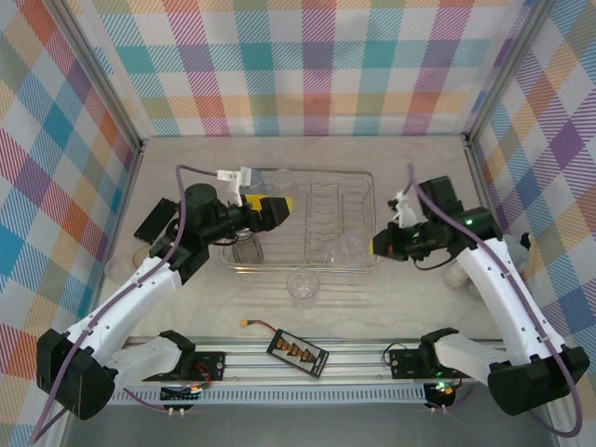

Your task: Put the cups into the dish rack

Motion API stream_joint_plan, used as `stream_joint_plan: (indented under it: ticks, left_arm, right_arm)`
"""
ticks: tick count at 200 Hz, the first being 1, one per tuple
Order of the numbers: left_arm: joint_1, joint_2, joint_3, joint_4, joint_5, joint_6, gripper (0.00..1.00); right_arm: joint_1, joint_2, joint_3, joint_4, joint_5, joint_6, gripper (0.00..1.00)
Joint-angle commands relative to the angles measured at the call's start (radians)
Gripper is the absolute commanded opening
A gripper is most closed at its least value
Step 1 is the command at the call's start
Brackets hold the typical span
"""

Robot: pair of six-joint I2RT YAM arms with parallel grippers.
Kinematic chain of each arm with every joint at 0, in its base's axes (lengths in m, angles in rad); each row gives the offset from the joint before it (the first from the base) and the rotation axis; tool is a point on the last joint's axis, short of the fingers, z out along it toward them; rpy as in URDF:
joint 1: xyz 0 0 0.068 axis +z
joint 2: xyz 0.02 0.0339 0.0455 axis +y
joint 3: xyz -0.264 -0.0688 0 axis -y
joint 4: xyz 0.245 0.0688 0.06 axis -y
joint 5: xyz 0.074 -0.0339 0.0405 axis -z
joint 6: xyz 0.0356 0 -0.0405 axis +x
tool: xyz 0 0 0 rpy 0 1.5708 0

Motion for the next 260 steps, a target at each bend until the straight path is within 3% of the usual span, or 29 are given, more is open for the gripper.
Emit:
stream_joint_plan:
  ticks: [1,25,81,131,229,246,260]
  left_arm:
    - [0.002,-0.007,-0.019,0.301,0.236,-0.057,1.00]
    - [-0.014,0.041,0.021,0.348,0.332,-0.089,1.00]
    - [-0.088,0.146,0.098,0.358,0.381,-0.083,1.00]
    - [-0.109,0.153,0.112,0.325,0.355,-0.082,1.00]
    - [-0.144,0.181,0.154,0.248,0.355,-0.071,0.88]
    - [-0.147,0.184,0.161,0.220,0.350,-0.054,0.82]
    - [-0.149,0.182,0.179,0.167,0.332,-0.032,0.68]
  right_arm:
    - [-0.067,0.037,0.038,0.214,-0.372,0.066,0.00]
    - [-0.069,0.066,0.042,0.457,-0.523,0.233,0.00]
    - [-0.050,0.069,-0.034,0.688,-0.595,0.396,0.00]
    - [-0.004,0.080,-0.062,0.731,-0.597,0.415,0.00]
    - [0.008,0.126,-0.097,0.801,-0.568,0.464,0.00]
    - [0.007,0.128,-0.099,0.798,-0.560,0.466,0.00]
    - [0.007,0.126,-0.100,0.788,-0.533,0.463,0.00]
